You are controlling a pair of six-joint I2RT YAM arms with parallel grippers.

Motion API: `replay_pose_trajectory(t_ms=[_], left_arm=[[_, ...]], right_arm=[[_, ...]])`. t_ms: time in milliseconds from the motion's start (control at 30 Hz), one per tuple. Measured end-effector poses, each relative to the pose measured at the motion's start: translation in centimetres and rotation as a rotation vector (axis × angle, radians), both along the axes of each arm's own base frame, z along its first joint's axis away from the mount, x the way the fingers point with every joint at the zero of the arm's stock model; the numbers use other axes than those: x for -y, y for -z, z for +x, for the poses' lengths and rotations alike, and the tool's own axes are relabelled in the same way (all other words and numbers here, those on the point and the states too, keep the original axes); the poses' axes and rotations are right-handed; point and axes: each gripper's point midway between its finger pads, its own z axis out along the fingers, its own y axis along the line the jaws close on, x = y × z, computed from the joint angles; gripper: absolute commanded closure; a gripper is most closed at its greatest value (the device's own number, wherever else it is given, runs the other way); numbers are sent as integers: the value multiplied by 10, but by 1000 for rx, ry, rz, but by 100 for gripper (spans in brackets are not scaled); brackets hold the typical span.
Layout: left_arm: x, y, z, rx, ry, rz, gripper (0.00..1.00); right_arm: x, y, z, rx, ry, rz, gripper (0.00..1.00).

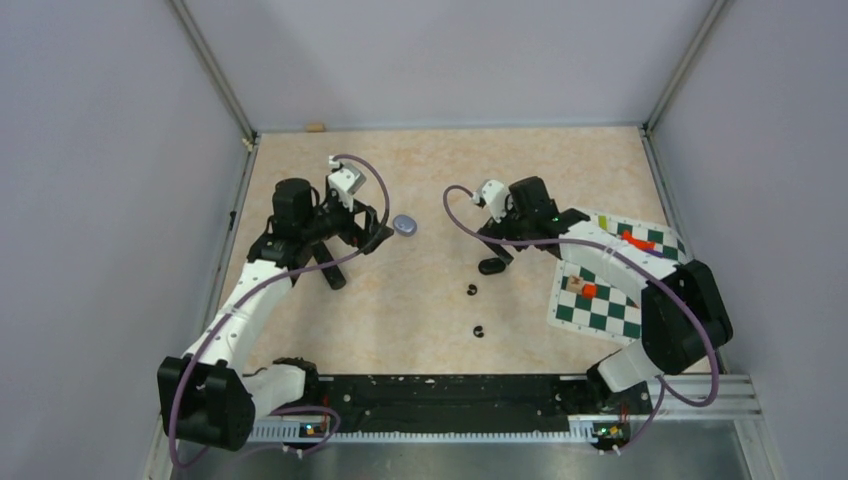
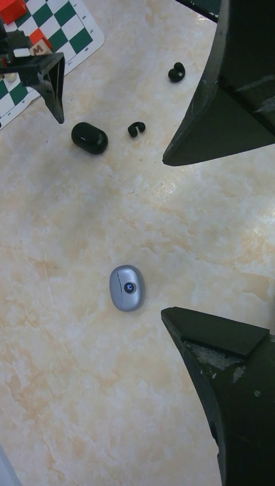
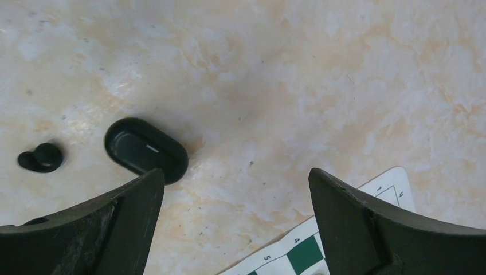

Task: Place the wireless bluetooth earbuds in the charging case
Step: Pick up the charging case at the center of the board.

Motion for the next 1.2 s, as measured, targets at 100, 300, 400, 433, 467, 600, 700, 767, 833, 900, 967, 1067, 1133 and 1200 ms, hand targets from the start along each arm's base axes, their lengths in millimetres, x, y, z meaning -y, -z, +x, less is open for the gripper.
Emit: replay_pose_trajectory(t_ms=[100,300,400,433,467,600,700,767,833,900,967,1067,1133,1200], left_arm=[[0,0,0,2,3,-2,1],[1,5,2,-8,6,1,1],[1,7,1,-13,6,1,1],[1,7,1,-11,7,0,1],[1,7,1,-10,9,-1,1],[2,6,1,-9,15,-4,1],[3,8,2,-11,21,-6,1],[3,8,2,-13,23,-7,1],[4,9,2,-15,24,-8,1],[4,9,2,-14,25,-9,1],[4,8,2,-12,25,-9,1],[3,8,3,-10,24,-10,1],[3,8,3,-9,23,-10,1],[3,8,3,-10,23,-10,1]], right_arm=[[-11,-12,-10,-4,-76,42,5],[-26,10,-36,-91,-210,-26,4],[-25,29,-45,-140,-241,-95,3],[-23,35,-47,-154,-244,-118,3],[-21,39,-48,-165,-246,-135,3],[-10,49,-48,-183,-230,-199,3],[-4,51,-43,-168,-205,-236,2],[0,51,-37,-149,-183,-258,2],[2,50,-29,-117,-157,-275,1],[5,48,-20,-77,-121,-289,1],[7,44,-5,-14,-67,-303,1],[9,38,13,61,13,-292,1],[9,36,21,90,61,-264,1],[10,34,27,106,105,-234,1]])
